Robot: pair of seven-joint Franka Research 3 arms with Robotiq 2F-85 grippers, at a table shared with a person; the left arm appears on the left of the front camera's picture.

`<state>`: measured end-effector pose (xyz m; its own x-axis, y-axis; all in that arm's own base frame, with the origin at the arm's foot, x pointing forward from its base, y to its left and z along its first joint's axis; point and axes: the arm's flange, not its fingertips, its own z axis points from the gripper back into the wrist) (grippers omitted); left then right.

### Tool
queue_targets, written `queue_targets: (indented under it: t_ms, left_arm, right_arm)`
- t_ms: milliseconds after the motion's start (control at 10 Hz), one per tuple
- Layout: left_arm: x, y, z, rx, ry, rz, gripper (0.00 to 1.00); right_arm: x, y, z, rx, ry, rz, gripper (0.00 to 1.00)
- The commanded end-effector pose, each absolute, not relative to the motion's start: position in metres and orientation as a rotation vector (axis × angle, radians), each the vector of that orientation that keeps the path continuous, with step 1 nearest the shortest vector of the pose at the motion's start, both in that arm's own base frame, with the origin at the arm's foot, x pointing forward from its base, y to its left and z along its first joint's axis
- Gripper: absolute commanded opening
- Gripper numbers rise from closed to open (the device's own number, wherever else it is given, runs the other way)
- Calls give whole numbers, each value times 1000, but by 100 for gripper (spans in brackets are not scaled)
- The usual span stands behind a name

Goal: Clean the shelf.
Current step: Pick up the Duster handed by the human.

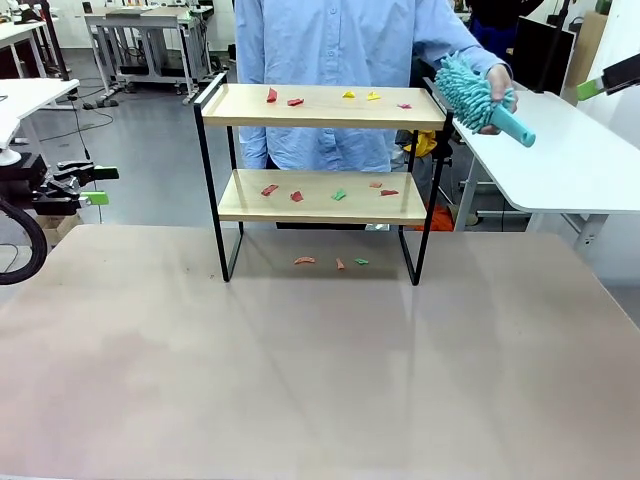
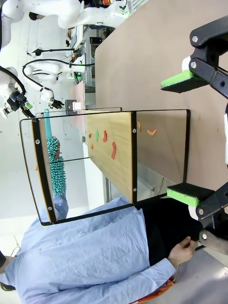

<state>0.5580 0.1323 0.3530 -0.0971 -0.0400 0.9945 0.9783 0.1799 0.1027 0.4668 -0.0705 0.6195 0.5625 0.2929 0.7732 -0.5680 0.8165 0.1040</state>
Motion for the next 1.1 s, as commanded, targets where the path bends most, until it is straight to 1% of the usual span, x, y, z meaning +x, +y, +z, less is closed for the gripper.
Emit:
queue_targets:
  t_ms: [0, 200, 400, 600, 1000]
  left_arm:
    - [557, 132, 355, -995, -1351, -1167, 100]
    - [557, 132, 355, -995, -1351, -1167, 100]
    - [557, 132, 355, -995, -1351, -1167, 100]
    - [557, 132, 355, -995, -1351, -1167, 100]
    - [557, 132, 355, -995, -1351, -1167, 100]
  right_arm:
    - [478, -44, 635, 204, -743, 337, 100]
    - [495, 24, 662, 125, -673, 317, 100]
    - [506, 60, 656, 92, -625, 284, 100]
    - [514, 79, 639, 90, -583, 250, 100]
    - [528, 75, 609, 58, -541, 176, 100]
